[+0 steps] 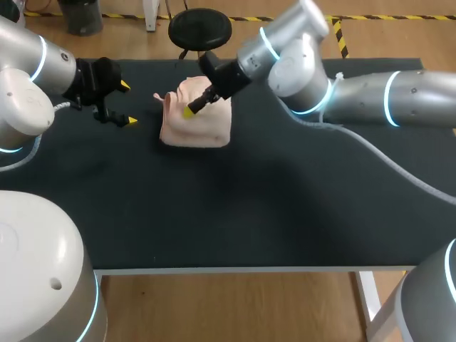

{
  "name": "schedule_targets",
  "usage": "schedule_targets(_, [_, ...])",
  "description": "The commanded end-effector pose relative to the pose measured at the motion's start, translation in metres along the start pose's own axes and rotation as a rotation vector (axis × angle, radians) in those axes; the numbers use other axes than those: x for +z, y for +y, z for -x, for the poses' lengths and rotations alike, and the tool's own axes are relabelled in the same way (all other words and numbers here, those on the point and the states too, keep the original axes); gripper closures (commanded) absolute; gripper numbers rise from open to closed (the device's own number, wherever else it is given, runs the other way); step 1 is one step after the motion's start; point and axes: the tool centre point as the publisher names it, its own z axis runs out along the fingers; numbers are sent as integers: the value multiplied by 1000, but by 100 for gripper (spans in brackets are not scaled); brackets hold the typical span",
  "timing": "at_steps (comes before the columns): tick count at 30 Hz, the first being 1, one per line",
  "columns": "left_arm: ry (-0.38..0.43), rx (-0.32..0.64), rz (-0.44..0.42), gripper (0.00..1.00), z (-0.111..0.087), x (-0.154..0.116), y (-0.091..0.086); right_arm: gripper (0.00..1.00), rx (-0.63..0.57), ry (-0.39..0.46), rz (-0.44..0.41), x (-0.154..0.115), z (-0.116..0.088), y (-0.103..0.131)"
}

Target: Fold the towel

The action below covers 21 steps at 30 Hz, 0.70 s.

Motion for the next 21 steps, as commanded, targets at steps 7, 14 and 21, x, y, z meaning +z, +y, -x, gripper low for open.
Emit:
schedule_targets(7, [-2,3,-7,0,-1,0,2,100,22,85,-74,27,-1,-8])
schedule_targets(14, [-2,3,-7,0,-1,0,2,0,9,124,-94,20,-9,-15])
schedule_targets(21, [-2,3,-7,0,-1,0,2,0,-100,62,6,-38,-23,-11])
